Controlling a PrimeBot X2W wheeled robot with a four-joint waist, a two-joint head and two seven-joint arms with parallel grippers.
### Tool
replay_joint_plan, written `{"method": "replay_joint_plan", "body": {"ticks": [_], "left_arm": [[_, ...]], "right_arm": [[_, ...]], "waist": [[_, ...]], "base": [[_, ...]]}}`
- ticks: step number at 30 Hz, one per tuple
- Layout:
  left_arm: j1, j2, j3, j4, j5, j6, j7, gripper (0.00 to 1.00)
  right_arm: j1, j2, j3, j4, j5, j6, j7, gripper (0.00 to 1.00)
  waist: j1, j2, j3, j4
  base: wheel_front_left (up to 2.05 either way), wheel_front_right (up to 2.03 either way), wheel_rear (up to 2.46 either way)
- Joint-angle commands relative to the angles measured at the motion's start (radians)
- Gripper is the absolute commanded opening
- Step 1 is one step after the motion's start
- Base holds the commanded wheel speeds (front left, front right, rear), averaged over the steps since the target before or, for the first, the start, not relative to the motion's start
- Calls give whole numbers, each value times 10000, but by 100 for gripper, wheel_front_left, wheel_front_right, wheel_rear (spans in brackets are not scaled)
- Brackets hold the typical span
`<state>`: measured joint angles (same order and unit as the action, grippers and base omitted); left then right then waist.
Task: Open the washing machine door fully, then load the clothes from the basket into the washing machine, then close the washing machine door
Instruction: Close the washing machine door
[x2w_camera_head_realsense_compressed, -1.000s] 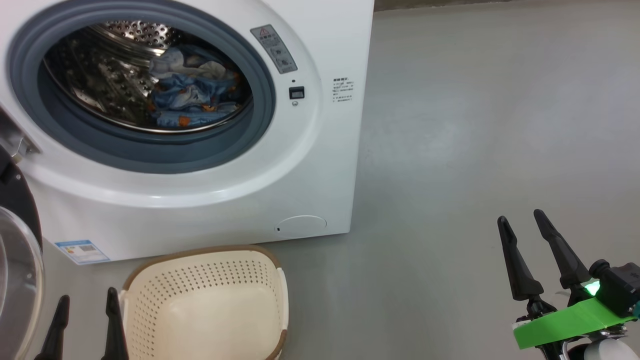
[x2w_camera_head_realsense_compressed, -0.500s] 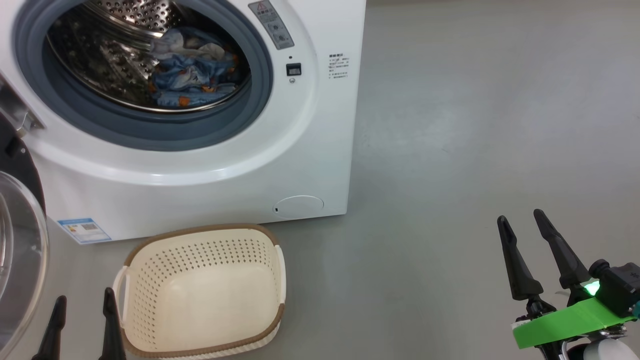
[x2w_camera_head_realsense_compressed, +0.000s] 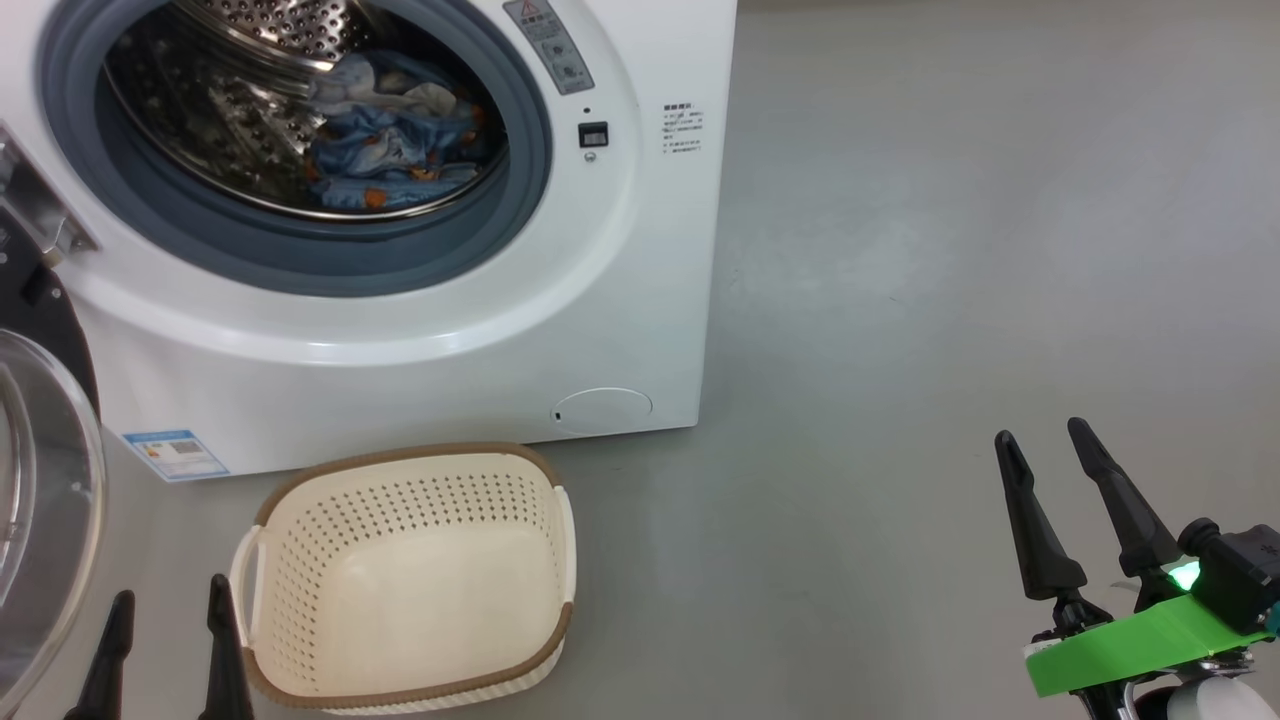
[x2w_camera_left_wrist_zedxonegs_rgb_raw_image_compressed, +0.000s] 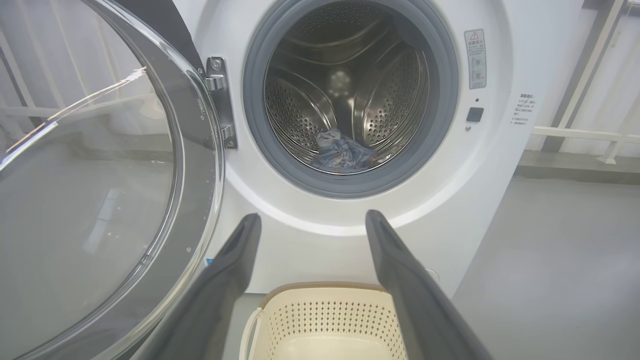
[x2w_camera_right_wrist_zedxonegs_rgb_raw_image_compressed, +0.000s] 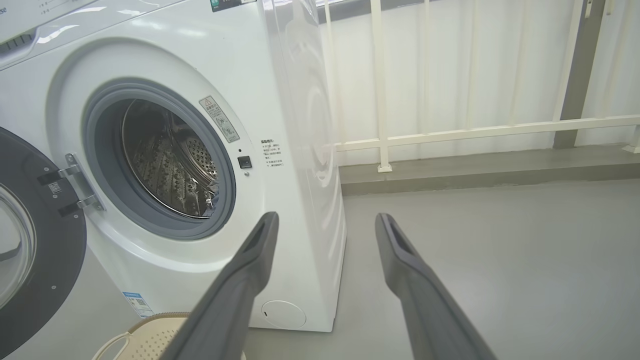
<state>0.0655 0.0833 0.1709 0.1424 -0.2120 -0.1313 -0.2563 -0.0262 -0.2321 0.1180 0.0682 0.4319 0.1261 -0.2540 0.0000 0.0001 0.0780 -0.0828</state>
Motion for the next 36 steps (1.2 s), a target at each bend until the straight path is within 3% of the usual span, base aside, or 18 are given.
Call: {"method": "replay_joint_plan", "body": {"ticks": [1, 16, 36], "left_arm": [[-338, 172, 306, -296, -53, 6, -55, 100], [-354, -62, 382, -314, -123, 6, -55, 100], [-466, -315, 522, -417, -150, 6, -55, 100]], "right_arm": [[-113, -178, 88, -270, -23, 46, -78, 100], [-204, -282, 393, -279, -32, 46, -78, 100], [-656, -568, 813, -142, 11, 46, -78, 100]], "waist": [[0, -1, 3, 39], [0, -1, 0, 1084], [0, -1, 224, 3602]], "base": [[0, 0, 0], [0, 0, 0], [0, 0, 0]]}}
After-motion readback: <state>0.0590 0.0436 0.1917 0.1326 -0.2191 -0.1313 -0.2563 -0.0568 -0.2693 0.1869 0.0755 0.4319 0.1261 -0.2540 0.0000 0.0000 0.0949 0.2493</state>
